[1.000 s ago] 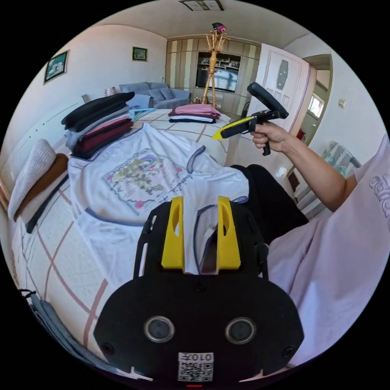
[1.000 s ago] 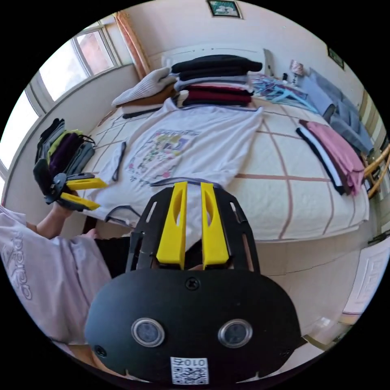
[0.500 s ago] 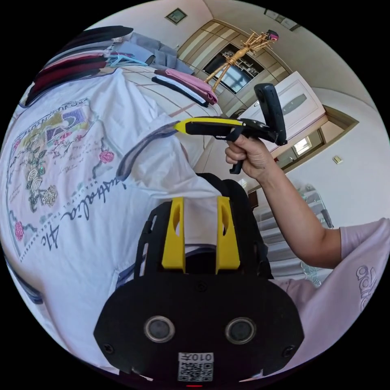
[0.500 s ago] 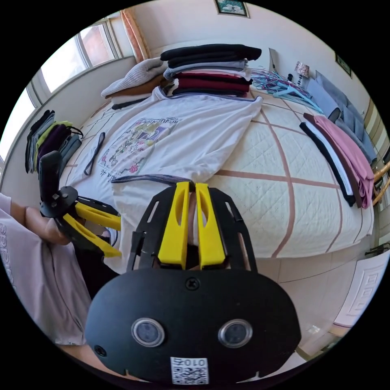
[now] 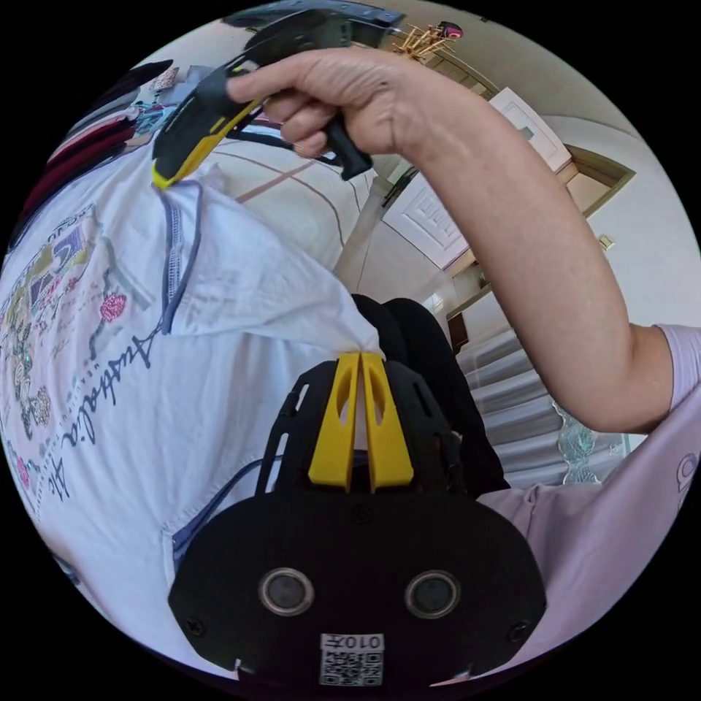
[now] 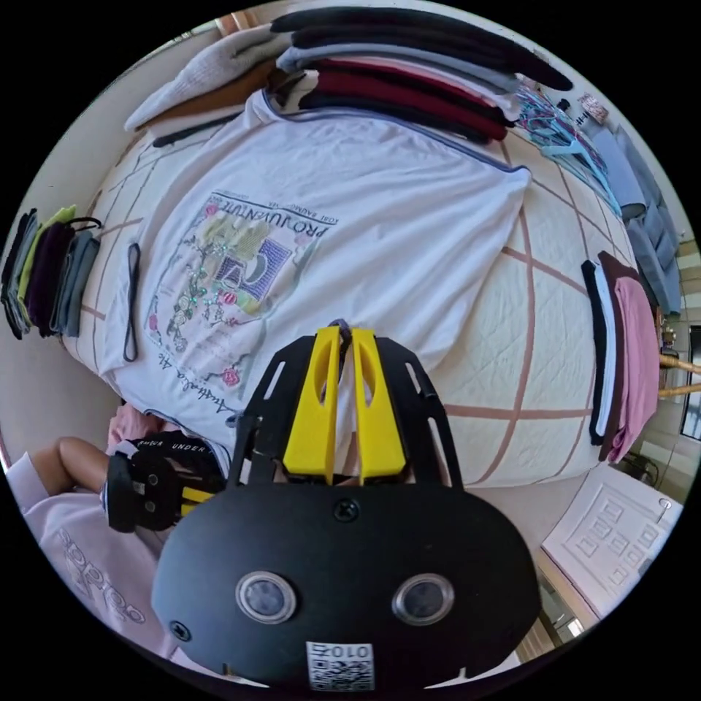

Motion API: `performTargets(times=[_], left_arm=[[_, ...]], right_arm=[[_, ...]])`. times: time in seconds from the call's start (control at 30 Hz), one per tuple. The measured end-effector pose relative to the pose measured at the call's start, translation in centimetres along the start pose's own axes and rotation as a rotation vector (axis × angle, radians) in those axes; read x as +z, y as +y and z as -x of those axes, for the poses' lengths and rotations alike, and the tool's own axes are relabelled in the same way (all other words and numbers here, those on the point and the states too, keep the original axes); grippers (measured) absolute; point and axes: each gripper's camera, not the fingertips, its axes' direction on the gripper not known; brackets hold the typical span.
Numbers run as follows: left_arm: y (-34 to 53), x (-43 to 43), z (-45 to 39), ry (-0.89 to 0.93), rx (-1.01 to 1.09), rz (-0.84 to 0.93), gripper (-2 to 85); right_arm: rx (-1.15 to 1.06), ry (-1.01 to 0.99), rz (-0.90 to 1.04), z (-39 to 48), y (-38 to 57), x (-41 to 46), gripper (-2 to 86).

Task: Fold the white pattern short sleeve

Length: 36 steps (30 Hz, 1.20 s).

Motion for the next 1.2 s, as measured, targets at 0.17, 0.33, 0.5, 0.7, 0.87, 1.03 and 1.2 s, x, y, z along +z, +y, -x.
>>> performTargets(times=[0.17,0.33,0.5,0.7,0.87,1.03,1.2], left_arm=[[0.1,-1.3,0.3,0.172,0.067,-0.014,-0.1],[2.8,-4.9,-3.3,-0.003,0.284,-0.021,0.6],[2.7,-8.9,-2.3,-0.357,0.256,-0.13,3.7],[-1.2,-12.5,2.4,-0.392,0.158,-0.153,6.7],[-6.7,-12.8,6.1,-0.403,0.159,-0.111,7.8],[-13.0,-9.3,6.7,-0.387,0.231,-0.009,6.7],[-15.4,-4.4,6.9,-0.387,0.248,0.229,2.4]], right_arm=[[-0.053,-0.07,-0.136,1.2,1.8,-1.1,7.2],[-0.065,-0.142,-0.421,1.7,9.1,-6.2,6.9],[0.008,-0.171,-0.418,2.1,14.2,-3.2,7.9],[0.077,-0.084,-0.33,6.1,18.3,0.6,8.4],[0.158,-0.044,-0.207,10.3,22.6,5.7,10.1],[0.239,-0.009,-0.261,13.2,23.3,7.5,8.6],[0.227,0.061,-0.28,15.8,22.9,8.3,4.9]])
